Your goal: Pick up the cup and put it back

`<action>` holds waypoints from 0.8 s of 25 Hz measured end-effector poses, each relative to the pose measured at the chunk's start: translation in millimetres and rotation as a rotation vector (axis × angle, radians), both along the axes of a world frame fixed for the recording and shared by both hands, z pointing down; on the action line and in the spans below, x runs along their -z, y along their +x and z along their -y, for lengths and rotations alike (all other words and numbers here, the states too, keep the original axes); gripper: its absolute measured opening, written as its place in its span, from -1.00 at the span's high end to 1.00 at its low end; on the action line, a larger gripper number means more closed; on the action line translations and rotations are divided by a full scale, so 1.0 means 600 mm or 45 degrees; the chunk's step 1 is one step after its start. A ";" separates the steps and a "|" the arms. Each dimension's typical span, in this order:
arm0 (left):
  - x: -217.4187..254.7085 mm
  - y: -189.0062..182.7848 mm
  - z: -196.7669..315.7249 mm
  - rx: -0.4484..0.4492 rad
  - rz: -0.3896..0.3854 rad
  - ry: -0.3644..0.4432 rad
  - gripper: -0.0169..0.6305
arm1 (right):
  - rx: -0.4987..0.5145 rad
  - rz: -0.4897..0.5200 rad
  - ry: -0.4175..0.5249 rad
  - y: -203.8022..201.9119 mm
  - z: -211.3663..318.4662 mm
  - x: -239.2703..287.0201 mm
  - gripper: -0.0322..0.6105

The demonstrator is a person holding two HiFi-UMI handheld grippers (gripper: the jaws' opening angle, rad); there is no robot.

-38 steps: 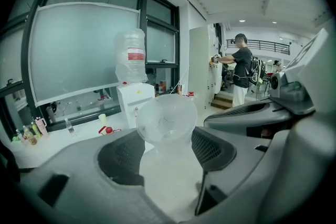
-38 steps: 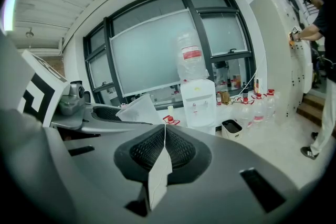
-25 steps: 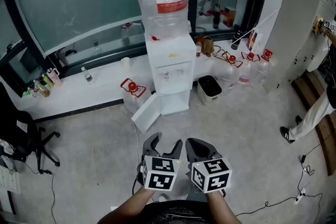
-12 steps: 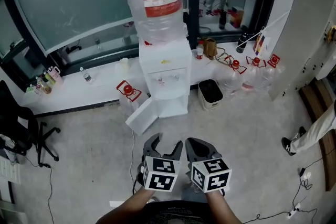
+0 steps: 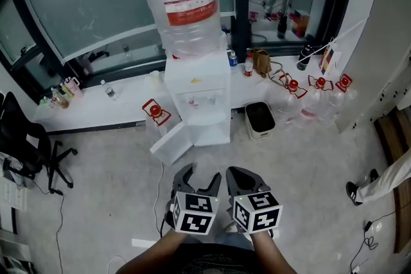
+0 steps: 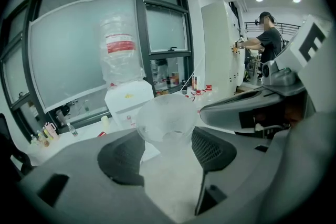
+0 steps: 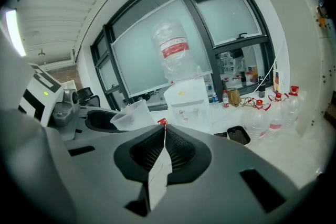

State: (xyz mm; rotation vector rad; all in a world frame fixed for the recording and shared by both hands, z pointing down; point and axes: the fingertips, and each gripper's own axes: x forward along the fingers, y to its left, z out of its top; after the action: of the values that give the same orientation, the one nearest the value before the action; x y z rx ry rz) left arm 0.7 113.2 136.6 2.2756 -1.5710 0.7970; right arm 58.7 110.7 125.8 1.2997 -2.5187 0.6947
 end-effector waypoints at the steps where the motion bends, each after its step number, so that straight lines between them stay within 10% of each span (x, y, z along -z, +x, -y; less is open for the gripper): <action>1: -0.001 0.002 0.002 0.011 0.004 -0.004 0.07 | 0.008 0.003 -0.003 0.004 0.004 -0.001 0.83; 20: -0.034 0.011 0.115 0.052 -0.031 -0.022 0.07 | 0.057 -0.050 -0.014 0.008 0.117 -0.032 0.83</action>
State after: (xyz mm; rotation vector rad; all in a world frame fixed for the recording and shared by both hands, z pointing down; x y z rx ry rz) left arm 7.4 44.4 156.9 2.2253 -1.5884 0.7670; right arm 63.4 40.4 144.9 1.2370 -2.5007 0.6662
